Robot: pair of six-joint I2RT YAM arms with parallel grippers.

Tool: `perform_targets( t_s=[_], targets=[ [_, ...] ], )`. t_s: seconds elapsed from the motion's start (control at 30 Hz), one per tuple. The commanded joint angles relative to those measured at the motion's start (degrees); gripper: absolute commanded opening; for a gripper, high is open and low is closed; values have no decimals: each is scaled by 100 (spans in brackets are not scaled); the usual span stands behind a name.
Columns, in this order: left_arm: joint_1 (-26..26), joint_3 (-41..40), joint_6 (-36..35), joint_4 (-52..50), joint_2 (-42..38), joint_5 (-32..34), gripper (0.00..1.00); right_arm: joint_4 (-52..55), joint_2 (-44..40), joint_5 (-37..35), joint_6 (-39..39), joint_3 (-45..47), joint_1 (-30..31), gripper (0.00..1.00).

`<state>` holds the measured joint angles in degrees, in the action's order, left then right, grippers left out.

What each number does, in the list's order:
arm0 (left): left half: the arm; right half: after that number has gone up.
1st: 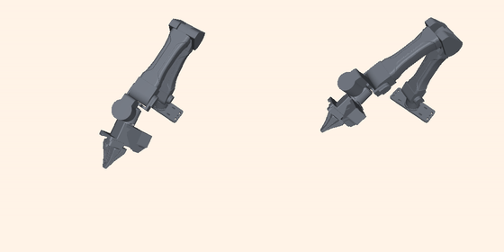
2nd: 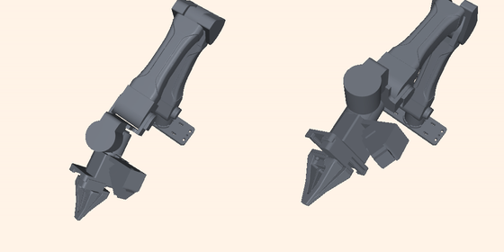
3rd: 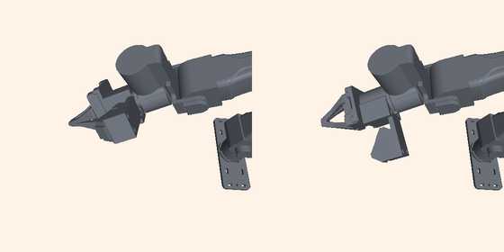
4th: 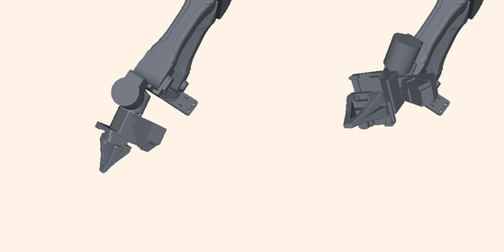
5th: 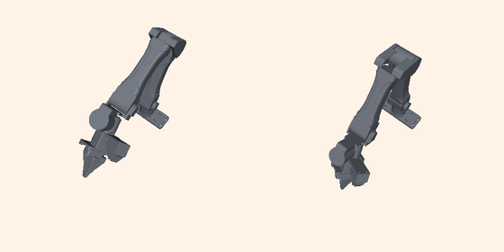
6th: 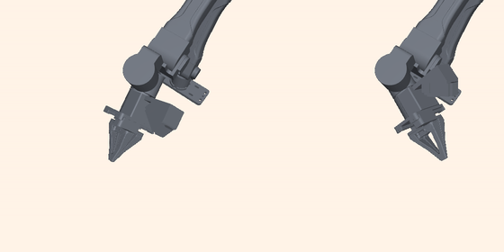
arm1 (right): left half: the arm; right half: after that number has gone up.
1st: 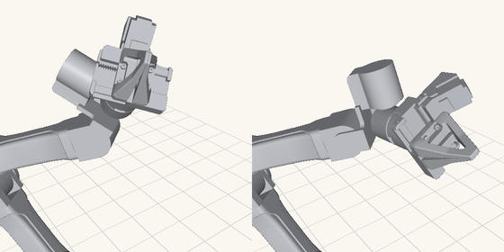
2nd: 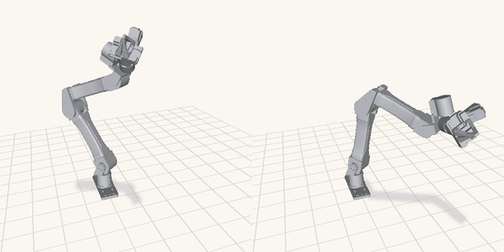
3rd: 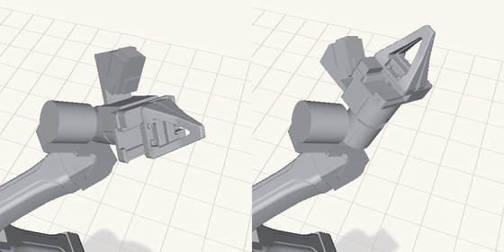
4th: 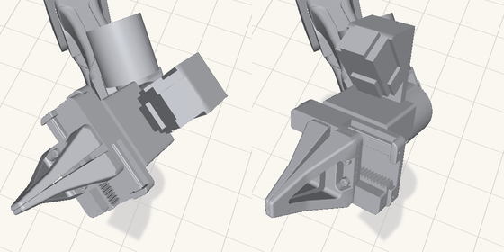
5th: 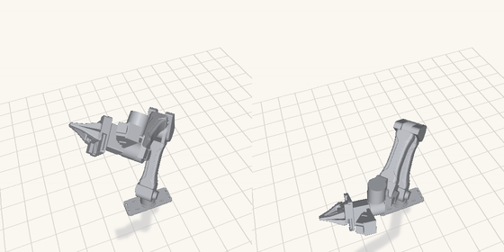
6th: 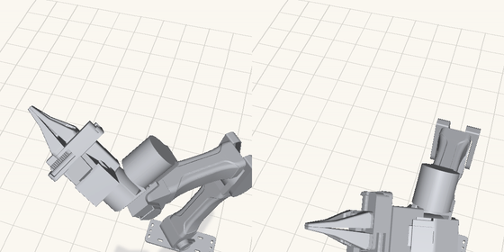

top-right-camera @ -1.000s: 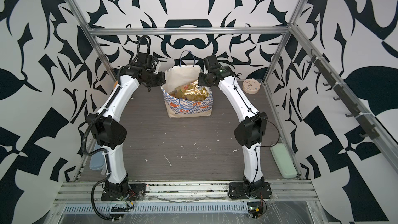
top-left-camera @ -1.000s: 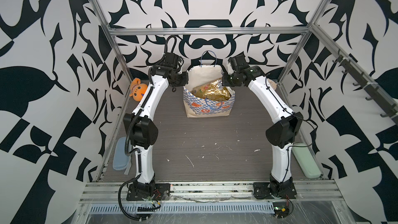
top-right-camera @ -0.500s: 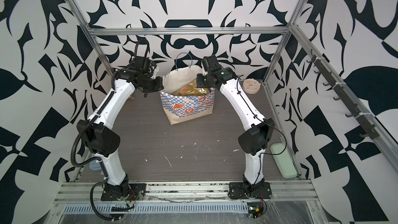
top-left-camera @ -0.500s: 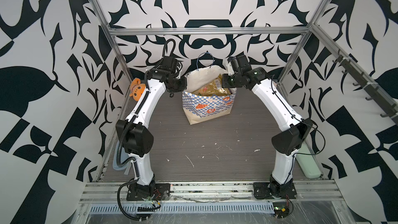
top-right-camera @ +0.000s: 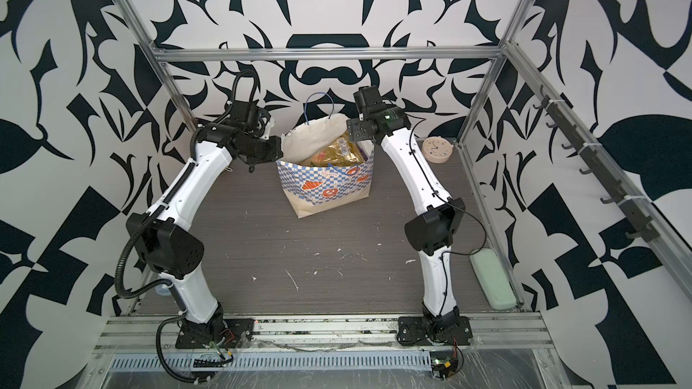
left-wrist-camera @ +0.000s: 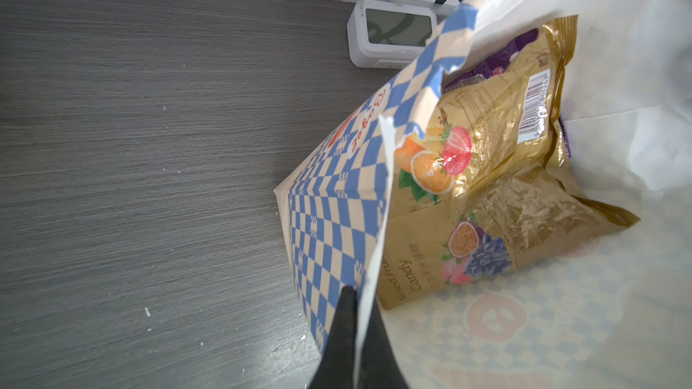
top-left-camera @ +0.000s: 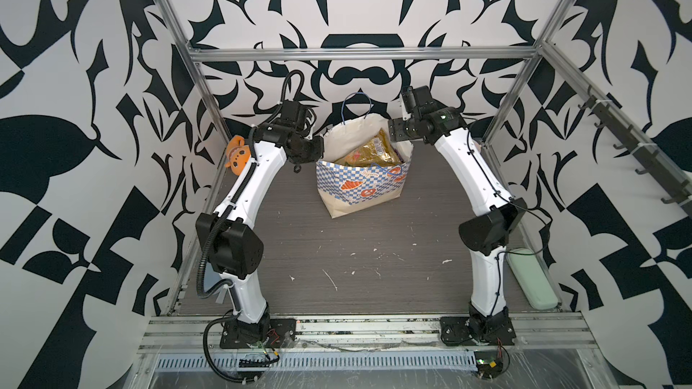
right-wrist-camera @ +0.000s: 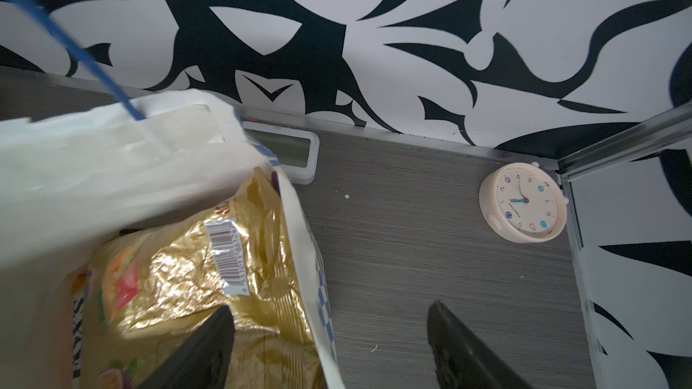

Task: Take the snacks out of the paper bag
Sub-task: Move the paper bag to the center of the table.

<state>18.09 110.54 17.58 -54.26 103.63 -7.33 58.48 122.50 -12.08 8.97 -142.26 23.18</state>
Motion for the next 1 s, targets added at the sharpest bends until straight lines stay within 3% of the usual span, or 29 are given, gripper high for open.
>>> perform_targets(
  t_s=[0.0, 0.17, 0.27, 0.4, 0.63, 0.97],
  targets=[
    [7, 15, 76, 144, -439, -98, 0, 588, 451, 675, -62, -716, -173, 82],
    [8, -197, 165, 241, -566, -216, 0, 546, 795, 1154, -118, -916, -180, 75],
    [3, -437, 253, 390, -731, -237, 0, 751, 951, 1264, -97, -1027, -180, 57],
    [-5, -697, 274, 490, -833, -202, 0, 805, 802, 1527, -66, -725, -165, 24],
    [-232, -657, 154, 532, -609, -45, 0, 268, -76, 2064, 315, 626, 59, 1],
    [-719, -12, -302, 431, -178, -7, 0, -232, -1007, 2481, 911, 2024, 698, 0]
  ],
)
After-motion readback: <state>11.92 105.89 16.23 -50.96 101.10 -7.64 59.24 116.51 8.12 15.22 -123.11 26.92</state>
